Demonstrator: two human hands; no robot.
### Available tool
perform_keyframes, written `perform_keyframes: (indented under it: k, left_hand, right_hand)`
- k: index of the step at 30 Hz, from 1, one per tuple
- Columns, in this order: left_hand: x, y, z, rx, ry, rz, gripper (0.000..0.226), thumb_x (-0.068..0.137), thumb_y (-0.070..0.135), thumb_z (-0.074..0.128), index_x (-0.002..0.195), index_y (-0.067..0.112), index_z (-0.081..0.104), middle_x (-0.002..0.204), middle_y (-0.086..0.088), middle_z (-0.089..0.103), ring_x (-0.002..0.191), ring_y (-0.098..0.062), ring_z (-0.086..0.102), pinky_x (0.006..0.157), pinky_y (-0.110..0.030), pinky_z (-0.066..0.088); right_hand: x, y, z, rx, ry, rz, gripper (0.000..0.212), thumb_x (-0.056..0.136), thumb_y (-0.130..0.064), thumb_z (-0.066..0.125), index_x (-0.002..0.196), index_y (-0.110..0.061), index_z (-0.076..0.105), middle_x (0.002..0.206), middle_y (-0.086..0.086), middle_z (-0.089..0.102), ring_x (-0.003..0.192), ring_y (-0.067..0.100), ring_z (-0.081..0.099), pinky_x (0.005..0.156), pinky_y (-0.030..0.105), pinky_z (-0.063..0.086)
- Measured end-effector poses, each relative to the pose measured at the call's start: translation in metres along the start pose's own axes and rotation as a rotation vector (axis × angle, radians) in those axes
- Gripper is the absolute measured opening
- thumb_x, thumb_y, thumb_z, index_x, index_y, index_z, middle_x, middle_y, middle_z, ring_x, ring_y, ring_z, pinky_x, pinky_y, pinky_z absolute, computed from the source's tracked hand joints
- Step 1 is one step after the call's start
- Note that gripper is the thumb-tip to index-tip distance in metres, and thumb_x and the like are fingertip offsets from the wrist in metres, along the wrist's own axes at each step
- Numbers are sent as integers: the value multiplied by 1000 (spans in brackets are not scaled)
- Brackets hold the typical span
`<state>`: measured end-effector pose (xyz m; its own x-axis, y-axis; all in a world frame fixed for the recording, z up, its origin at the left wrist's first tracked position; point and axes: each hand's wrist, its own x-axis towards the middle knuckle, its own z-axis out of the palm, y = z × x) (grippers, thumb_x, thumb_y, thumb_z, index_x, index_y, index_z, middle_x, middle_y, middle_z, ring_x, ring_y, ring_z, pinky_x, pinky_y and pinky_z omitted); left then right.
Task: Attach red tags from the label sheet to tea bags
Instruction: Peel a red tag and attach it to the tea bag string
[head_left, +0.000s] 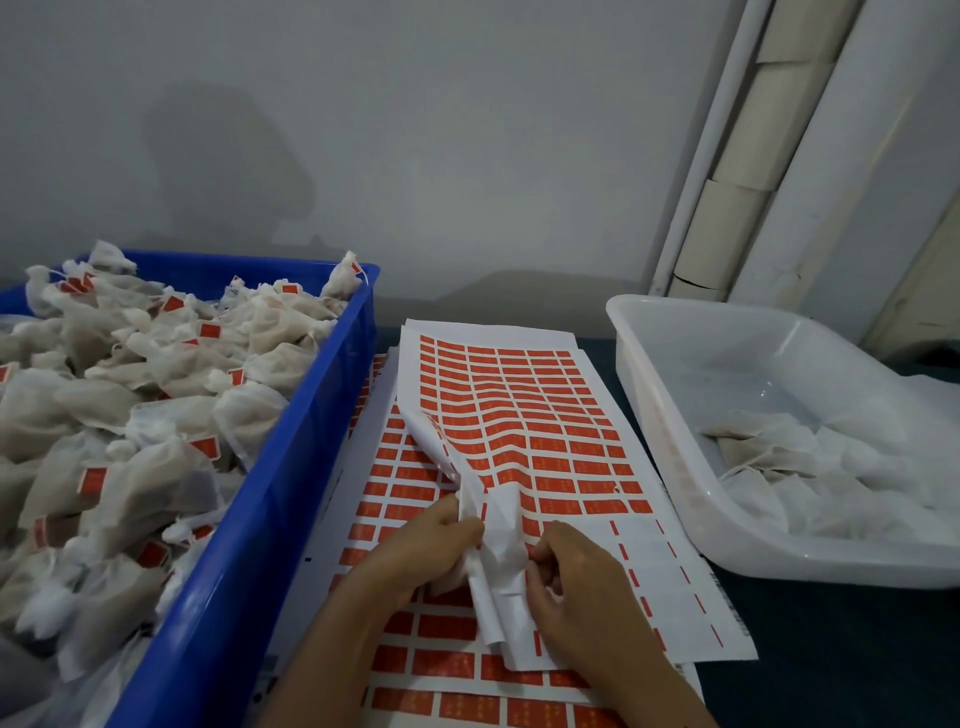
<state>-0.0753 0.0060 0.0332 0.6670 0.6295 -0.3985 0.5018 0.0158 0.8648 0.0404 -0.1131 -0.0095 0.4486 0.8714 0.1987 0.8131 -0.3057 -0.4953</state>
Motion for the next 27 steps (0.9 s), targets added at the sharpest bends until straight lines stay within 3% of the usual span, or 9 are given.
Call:
perform_keyframes:
  k: [4, 8, 11, 14, 16, 20, 27]
  left_hand:
    - [0, 2, 1, 38, 10, -11, 14, 96, 32, 42, 108, 39, 38, 91, 21, 50, 78, -3, 52, 55, -11, 37]
    - [1, 1, 0, 27, 3, -14, 15, 96, 30, 42, 109, 38, 39, 92, 20, 50, 79, -3, 52, 58, -11, 39]
    - [0, 1, 1, 14, -7, -13, 14, 96, 30, 43, 107, 38, 39, 89, 22, 50, 79, -3, 53, 56, -11, 39]
    - [1, 0, 0, -3, -7, -16, 18, 96, 29, 44, 113, 36, 42, 99, 17, 54, 84, -5, 54, 60, -14, 41]
    - [2, -1, 0, -6, -8, -17, 18, 96, 29, 44, 113, 35, 42, 105, 14, 55, 86, -6, 55, 62, -15, 42]
    - [1, 0, -1, -12, -9, -21, 14, 96, 30, 44, 107, 37, 41, 94, 18, 53, 82, -5, 54, 58, -13, 40]
    - [4, -2, -1, -37, -4, -19, 16, 95, 30, 46, 108, 37, 42, 98, 17, 54, 87, -7, 56, 64, -16, 44]
  right_hand:
    - [0, -1, 1, 5, 5, -6, 15, 87, -42, 52, 85, -36, 39, 85, -25, 45, 68, -7, 46, 82, 5, 39]
    - [2, 0, -1, 22, 3, 5, 14, 87, -39, 55, 81, -34, 43, 79, -24, 47, 65, -2, 50, 68, -1, 35]
    - [3, 3, -1, 21, -6, 5, 13, 87, -39, 55, 80, -33, 45, 77, -23, 48, 64, -1, 51, 65, -1, 34]
    - [4, 4, -1, 12, 0, -6, 12, 87, -38, 54, 80, -31, 46, 77, -21, 49, 63, -2, 51, 64, -1, 34]
    - [4, 4, 0, 10, 7, -7, 12, 88, -38, 53, 81, -31, 45, 77, -22, 48, 63, -2, 51, 64, -1, 34]
    - [2, 3, 2, 15, 18, -2, 12, 89, -37, 51, 82, -32, 44, 77, -21, 48, 65, -2, 50, 64, -1, 34]
    - [-1, 3, 5, 69, 39, 16, 11, 89, -41, 49, 86, -35, 41, 81, -27, 44, 72, -3, 51, 73, 0, 36]
